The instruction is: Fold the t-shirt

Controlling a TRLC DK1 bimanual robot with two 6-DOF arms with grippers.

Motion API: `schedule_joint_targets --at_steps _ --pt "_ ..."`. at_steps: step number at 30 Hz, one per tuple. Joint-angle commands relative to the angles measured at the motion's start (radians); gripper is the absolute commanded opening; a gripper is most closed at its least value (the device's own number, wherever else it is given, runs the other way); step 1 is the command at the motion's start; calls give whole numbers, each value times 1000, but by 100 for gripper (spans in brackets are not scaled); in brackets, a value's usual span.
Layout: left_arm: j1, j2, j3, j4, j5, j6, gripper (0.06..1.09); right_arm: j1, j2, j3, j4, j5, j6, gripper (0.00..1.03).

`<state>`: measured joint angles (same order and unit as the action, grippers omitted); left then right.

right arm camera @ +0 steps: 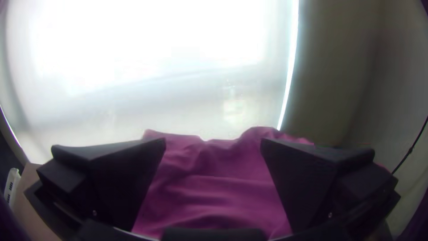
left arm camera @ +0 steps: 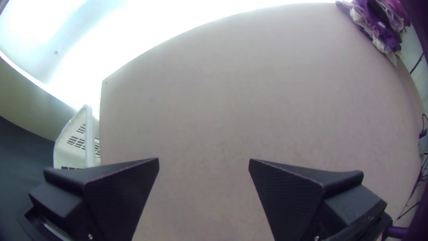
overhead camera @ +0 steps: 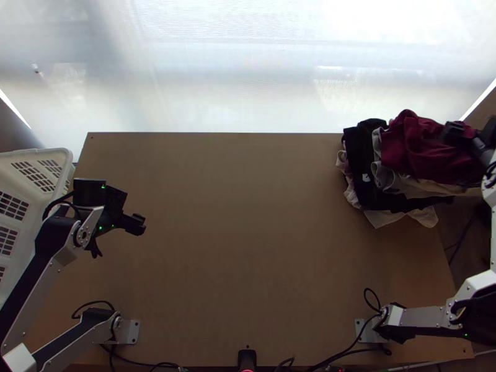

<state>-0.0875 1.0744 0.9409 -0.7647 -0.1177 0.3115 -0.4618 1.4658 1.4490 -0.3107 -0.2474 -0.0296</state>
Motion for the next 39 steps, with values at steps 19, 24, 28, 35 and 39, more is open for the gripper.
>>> schedule_joint_targets --at_steps 19,24,28,35,39 --pt "28 -19 4 -24 1 44 104 -107 -102 -116 -39 -13 -58 99" --pt "32 -19 21 -30 3 35 104 -144 -248 -162 -125 -12 -72 99" --pt "-1 -62 41 -35 0 -25 104 -150 -502 -312 -79 171 -184 99" --pt "-18 -315 53 62 -50 -106 104 -259 -857 -473 73 316 -360 98" --pt "-20 -508 -100 237 -50 -95 104 -190 -1096 -645 101 231 -383 98"
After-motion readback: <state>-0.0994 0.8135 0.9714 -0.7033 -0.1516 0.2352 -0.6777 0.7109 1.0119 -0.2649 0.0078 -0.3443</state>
